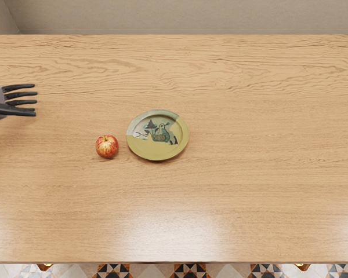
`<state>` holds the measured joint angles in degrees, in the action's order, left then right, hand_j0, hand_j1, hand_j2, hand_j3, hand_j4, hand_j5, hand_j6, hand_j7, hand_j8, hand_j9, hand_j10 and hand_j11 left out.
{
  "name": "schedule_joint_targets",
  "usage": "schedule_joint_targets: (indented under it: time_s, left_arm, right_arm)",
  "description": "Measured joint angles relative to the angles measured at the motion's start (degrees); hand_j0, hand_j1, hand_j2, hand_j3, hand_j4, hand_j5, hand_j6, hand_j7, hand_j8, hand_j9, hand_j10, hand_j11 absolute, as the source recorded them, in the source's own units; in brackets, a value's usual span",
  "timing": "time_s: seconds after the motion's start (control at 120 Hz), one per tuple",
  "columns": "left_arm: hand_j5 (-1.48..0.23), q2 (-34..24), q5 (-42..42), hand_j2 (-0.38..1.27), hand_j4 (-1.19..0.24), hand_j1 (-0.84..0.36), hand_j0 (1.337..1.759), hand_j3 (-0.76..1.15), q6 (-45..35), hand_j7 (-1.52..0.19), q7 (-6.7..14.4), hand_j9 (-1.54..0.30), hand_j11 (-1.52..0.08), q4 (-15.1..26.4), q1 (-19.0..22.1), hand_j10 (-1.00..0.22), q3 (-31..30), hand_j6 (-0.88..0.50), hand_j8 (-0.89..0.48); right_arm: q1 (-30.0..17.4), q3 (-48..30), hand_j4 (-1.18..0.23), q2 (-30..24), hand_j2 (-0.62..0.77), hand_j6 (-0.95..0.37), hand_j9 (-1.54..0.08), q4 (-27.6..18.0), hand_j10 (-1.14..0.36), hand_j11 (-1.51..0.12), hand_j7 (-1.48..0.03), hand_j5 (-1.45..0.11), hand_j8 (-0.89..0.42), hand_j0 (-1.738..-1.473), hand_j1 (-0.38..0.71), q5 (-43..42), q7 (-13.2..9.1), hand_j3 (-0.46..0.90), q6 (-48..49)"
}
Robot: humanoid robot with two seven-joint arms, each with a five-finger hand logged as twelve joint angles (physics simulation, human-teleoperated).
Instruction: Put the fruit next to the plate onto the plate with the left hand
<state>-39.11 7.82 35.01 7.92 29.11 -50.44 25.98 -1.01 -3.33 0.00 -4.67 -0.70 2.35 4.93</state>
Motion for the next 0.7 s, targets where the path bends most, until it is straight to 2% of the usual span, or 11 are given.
schedule_joint_targets:
  time_s: [0.308,0.533,0.583,0.625,0.7]
  left_arm:
    - [-0.32,-0.46,1.46,0.05,-0.24,0.06,1.658,0.0,0.0,-0.32,-0.01,-0.32,-0.32,-0.65,0.08,-0.24,-0.26,-0.24,-0.24]
    - [-0.32,-2.89,4.88,0.05,-0.24,0.06,1.658,0.0,0.0,-0.32,0.05,-0.32,-0.32,-0.5,-1.93,-0.24,-0.37,-0.24,-0.24]
    - [-0.32,-6.2,5.29,0.05,-0.24,0.06,1.658,0.0,0.0,-0.32,0.06,-0.32,-0.32,1.64,-2.22,-0.24,-1.11,-0.24,-0.24]
    - [-0.32,-10.08,5.55,0.05,-0.24,0.06,1.658,0.0,0.0,-0.32,0.07,-0.32,-0.32,5.8,-3.11,-0.24,-2.43,-0.24,-0.24]
    - [-0.32,-11.16,6.34,0.05,-0.24,0.06,1.658,0.0,0.0,-0.32,0.07,-0.32,-0.32,11.43,-5.14,-0.24,-4.17,-0.24,-0.24]
  right_arm:
    - [-0.38,0.02,-0.04,0.0,-0.01,-0.04,-0.05,0.15,-0.04,-0.05,-0.05,-0.05,-0.04,-1.658,-0.31,0.0,0.02,0.0,0.0]
    - [-0.47,0.03,-0.04,0.0,-0.01,-0.04,-0.05,0.19,-0.04,-0.05,-0.05,-0.05,-0.04,-1.658,-0.31,0.0,0.02,0.0,0.0]
    - [-0.47,0.04,-0.04,0.0,-0.01,-0.04,-0.05,0.19,-0.04,-0.05,-0.05,-0.05,-0.04,-1.658,-0.31,0.0,0.02,0.0,-0.01]
    - [-0.47,0.05,-0.04,0.0,-0.01,-0.04,-0.05,0.19,-0.04,-0.05,-0.05,-0.05,-0.04,-1.658,-0.31,0.0,0.02,0.0,0.0]
    - [-0.48,0.03,-0.04,0.0,-0.01,-0.04,-0.05,0.19,-0.04,-0.05,-0.05,-0.05,-0.04,-1.658,-0.31,0.0,0.02,0.0,0.0]
